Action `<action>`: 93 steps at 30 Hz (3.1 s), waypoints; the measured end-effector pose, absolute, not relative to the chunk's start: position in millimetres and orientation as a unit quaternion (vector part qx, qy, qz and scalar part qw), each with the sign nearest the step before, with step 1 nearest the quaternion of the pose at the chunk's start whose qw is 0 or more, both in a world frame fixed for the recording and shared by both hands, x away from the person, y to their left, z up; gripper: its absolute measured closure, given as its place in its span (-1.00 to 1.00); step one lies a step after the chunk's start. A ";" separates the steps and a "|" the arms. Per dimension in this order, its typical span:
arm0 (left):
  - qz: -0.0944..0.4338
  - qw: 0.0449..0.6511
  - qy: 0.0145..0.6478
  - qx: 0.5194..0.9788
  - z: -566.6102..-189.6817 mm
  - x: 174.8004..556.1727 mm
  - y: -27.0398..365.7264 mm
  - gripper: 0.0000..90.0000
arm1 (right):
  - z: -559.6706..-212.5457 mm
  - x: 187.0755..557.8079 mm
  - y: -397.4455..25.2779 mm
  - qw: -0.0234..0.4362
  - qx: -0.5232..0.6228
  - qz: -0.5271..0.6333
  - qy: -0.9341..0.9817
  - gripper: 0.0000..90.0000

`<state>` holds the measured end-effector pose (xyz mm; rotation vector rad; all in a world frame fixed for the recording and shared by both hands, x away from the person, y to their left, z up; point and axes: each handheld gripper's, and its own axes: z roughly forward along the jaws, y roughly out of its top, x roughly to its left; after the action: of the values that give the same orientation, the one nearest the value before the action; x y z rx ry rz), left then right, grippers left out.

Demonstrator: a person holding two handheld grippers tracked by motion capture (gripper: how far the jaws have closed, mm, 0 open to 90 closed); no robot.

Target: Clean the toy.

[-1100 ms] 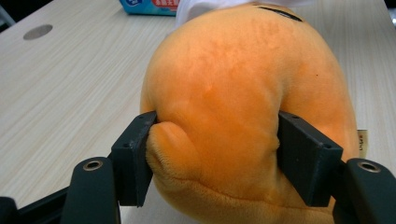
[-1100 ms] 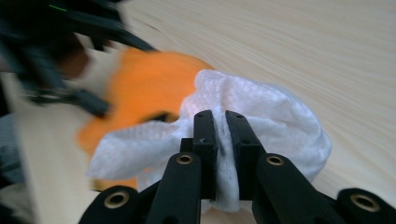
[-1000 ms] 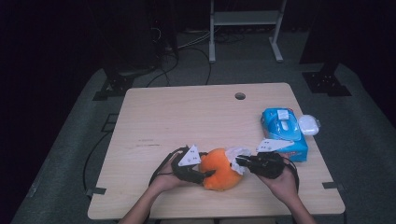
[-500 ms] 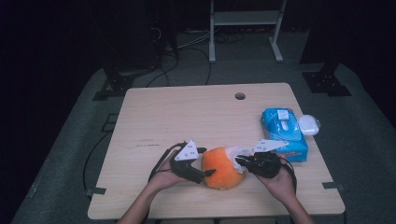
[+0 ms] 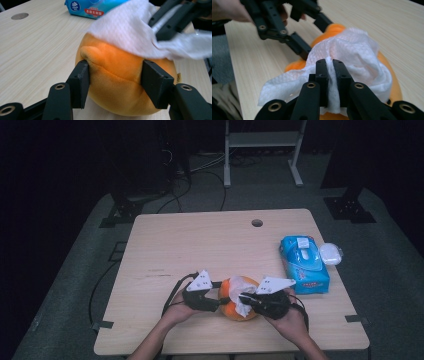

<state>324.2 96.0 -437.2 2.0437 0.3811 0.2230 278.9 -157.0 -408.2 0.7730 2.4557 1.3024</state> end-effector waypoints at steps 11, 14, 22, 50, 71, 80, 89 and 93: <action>0.082 0.501 0.185 0.841 -436.9 325.7 90.0 -0.23 | -411.8 286.7 -171.4 0.146 0.309 0.445 0.828 0.85; 0.074 0.505 0.198 0.837 -438.9 328.8 92.1 -0.13 | -407.8 274.6 -165.0 0.133 0.282 0.460 0.831 0.85; 0.068 0.505 0.203 0.836 -441.4 329.9 95.6 -0.18 | -411.3 279.7 -167.3 0.143 0.290 0.440 0.838 0.85; 0.081 0.498 0.162 0.848 -438.2 310.1 66.5 -0.60 | -403.7 288.5 -177.6 0.133 0.313 0.452 0.824 0.85; 0.181 0.460 0.070 0.866 -435.5 291.9 60.6 -0.24 | -392.4 283.0 -162.1 0.156 0.296 0.463 0.821 0.85; 0.154 0.501 0.089 0.847 -428.8 298.5 65.4 -0.47 | -406.7 292.3 -176.3 0.161 0.326 0.452 0.814 0.85; 0.138 0.498 0.131 0.846 -434.6 309.4 76.7 -0.04 | -402.4 291.6 -180.5 0.171 0.326 0.453 0.812 0.85; 0.128 0.495 0.156 0.845 -438.0 315.7 83.1 -0.06 | -401.7 282.5 -174.1 0.169 0.308 0.457 0.817 0.84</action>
<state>315.7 83.1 -438.0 2.0487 0.3789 0.3103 282.5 -174.1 -401.7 0.8767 2.3231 1.2986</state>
